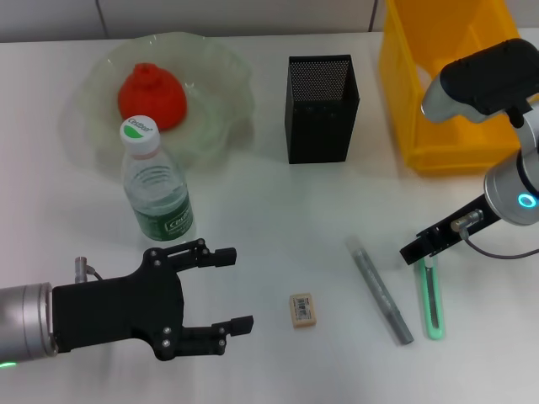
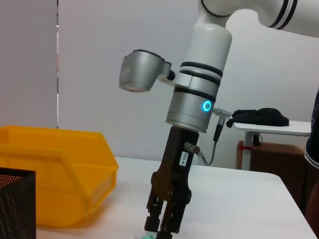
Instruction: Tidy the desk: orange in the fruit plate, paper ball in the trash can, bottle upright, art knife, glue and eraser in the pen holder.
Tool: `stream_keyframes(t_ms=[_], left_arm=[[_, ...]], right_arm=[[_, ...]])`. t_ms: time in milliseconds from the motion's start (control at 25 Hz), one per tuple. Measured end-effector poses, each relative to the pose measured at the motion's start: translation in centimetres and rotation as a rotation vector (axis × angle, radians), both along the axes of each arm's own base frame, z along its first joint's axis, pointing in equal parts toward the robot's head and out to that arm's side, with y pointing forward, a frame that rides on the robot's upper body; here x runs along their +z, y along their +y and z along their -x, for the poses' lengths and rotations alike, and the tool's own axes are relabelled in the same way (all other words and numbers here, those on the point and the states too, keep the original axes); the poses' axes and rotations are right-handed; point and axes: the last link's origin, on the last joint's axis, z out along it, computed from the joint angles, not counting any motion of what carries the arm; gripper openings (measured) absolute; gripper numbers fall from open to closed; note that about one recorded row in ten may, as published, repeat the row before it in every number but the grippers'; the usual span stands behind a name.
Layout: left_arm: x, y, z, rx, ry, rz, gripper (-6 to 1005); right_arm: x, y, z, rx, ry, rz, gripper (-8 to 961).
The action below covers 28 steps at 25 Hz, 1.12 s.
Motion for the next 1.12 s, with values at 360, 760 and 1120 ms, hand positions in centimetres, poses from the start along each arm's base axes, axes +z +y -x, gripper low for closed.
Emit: stream_keyframes(t_ms=[360, 760, 1120], left_arm=[[-0.1, 0.0, 0.0, 0.001, 0.001, 0.001, 814], [-0.1, 0.0, 0.0, -0.002, 0.004, 0.007, 814], [-0.4, -0.4, 0.1, -0.007, 0.018, 0.029, 815]], right_arm=[[-0.4, 0.3, -0.6, -0.021, -0.011, 0.012, 565], [-0.2, 0.5, -0.9, -0.008, 0.030, 0.022, 320], [7.1, 1.5, 1.8, 0.246, 0.512, -0.277, 166]])
